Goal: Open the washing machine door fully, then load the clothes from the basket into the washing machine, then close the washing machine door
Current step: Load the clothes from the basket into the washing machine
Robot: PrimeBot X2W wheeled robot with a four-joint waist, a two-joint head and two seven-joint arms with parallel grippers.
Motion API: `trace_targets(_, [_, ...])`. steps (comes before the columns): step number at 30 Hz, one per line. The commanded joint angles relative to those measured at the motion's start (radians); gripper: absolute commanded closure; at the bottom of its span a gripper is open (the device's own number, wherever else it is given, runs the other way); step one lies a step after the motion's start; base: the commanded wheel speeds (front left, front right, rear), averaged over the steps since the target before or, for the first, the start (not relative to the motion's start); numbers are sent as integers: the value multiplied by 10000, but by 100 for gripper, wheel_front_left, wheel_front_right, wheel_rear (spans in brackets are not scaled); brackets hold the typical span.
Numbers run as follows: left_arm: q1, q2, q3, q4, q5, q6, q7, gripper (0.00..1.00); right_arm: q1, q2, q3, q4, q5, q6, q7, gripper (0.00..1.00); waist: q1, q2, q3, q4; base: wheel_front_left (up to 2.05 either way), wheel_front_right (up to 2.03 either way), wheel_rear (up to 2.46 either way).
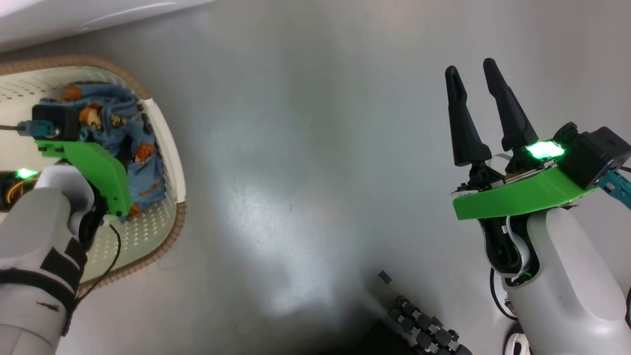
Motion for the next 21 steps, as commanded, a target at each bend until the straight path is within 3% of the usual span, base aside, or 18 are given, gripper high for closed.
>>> trace_targets(1, [-48, 336, 63, 17, -154, -23, 59, 65, 241, -11, 180, -230, 40, 44, -80, 0, -1, -1, 24, -46, 0, 0, 0])
trace_targets(2, [-81, 355, 10, 56, -164, -23, 70, 94, 237, -11, 182, -227, 40, 44, -80, 0, -1, -1, 30, -60, 0, 0, 0])
trace_targets(3, [-112, 358, -34, 85, -185, -23, 81, 100, 228, -12, 175, -226, 36, 44, -80, 0, -1, -1, 39, -67, 0, 0, 0])
trace_targets(11, [-109, 189, -235, 136, -582, -23, -71, 100, 171, -22, 49, -238, -30, 44, -80, 0, -1, -1, -162, 83, 0, 0, 0])
trace_targets(21, [540, -66, -251, -95, -1357, -23, -1145, 100, 232, -172, -153, -220, -103, 44, -80, 0, -1, -1, -1162, 529, 0, 0, 0])
